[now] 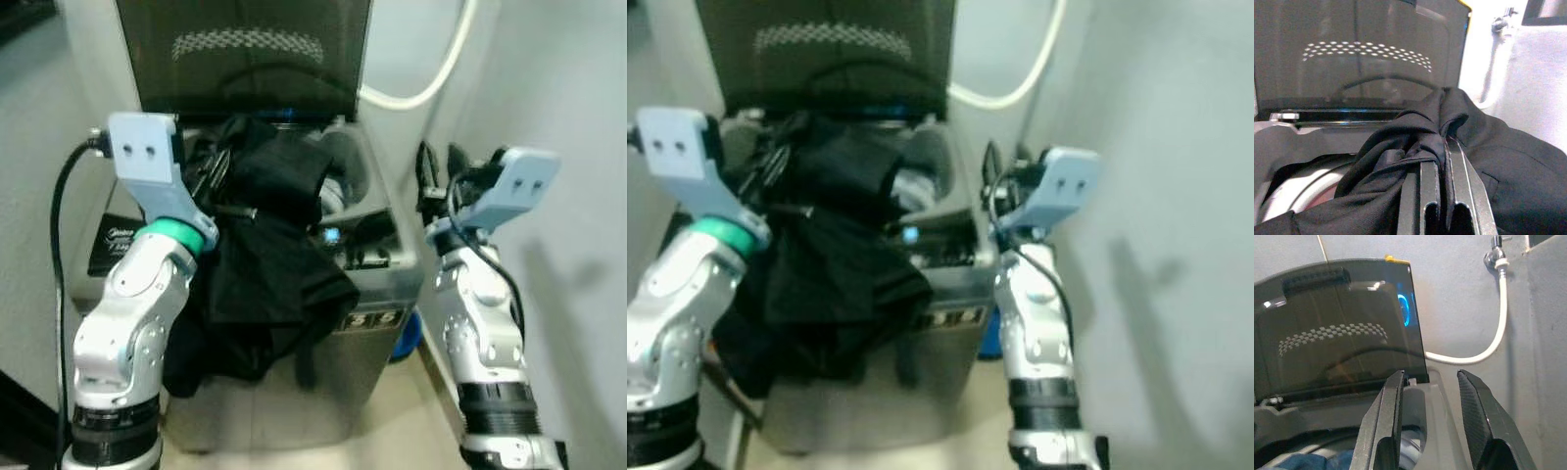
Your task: Clothes washing
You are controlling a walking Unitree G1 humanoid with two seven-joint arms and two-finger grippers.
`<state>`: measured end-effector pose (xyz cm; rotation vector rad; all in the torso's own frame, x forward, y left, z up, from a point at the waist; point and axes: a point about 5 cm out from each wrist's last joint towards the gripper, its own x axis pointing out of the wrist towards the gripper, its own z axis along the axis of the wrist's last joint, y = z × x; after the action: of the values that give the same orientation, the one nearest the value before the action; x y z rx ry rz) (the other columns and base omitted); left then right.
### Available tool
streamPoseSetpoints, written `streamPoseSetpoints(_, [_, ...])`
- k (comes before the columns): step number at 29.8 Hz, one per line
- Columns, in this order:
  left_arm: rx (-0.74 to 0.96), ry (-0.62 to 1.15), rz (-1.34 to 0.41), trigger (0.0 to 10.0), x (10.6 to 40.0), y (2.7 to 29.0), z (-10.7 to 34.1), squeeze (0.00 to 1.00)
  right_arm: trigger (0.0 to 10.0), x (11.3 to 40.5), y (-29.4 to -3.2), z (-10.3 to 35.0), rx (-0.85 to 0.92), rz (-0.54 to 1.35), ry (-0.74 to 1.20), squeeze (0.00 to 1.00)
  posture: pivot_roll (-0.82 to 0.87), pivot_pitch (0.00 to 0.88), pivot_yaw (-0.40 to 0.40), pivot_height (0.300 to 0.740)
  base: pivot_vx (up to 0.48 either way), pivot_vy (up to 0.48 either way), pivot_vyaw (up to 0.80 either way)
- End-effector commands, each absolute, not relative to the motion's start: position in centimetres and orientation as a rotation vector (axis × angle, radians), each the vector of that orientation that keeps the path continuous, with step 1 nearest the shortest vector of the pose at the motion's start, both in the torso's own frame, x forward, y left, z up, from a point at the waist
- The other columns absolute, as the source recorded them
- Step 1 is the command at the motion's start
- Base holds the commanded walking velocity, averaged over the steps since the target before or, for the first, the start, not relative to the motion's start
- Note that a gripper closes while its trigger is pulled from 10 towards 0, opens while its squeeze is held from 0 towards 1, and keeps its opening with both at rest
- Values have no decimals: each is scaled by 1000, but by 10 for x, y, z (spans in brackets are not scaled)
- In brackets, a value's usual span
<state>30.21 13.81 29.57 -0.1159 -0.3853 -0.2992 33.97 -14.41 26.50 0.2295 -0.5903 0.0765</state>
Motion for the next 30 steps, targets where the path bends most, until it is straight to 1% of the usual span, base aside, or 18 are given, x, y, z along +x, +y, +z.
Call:
streamPoseSetpoints(1, [-102,-401,-294,10000,301,139,298,0,10000,339,-143,266,230,83,-597,0,56,39,3,740,0,0,0])
streamPoseSetpoints(6, [-70,-401,-261,10000,304,141,298,0,10000,339,-143,267,226,88,-602,0,56,39,3,740,0,0,0])
streamPoseSetpoints(8, [11,-434,-242,10000,306,141,300,0,10000,337,-140,269,205,104,-619,0,56,39,3,740,0,0,0])
streamPoseSetpoints(11, [32,-478,-224,10000,308,140,307,0,10000,335,-136,273,178,126,-643,0,56,39,3,740,259,0,0])
streamPoseSetpoints(15, [37,-510,-237,10000,309,139,314,0,10000,334,-133,278,165,138,-669,0,51,39,5,740,437,0,0])
streamPoseSetpoints(26, [34,-514,-232,10000,310,138,313,0,10000,334,-134,277,168,128,-663,0,52,39,6,740,460,0,0])
streamPoseSetpoints(30, [38,-506,-240,10000,310,137,311,0,10000,335,-134,276,169,127,-661,0,52,39,6,740,0,0,0])
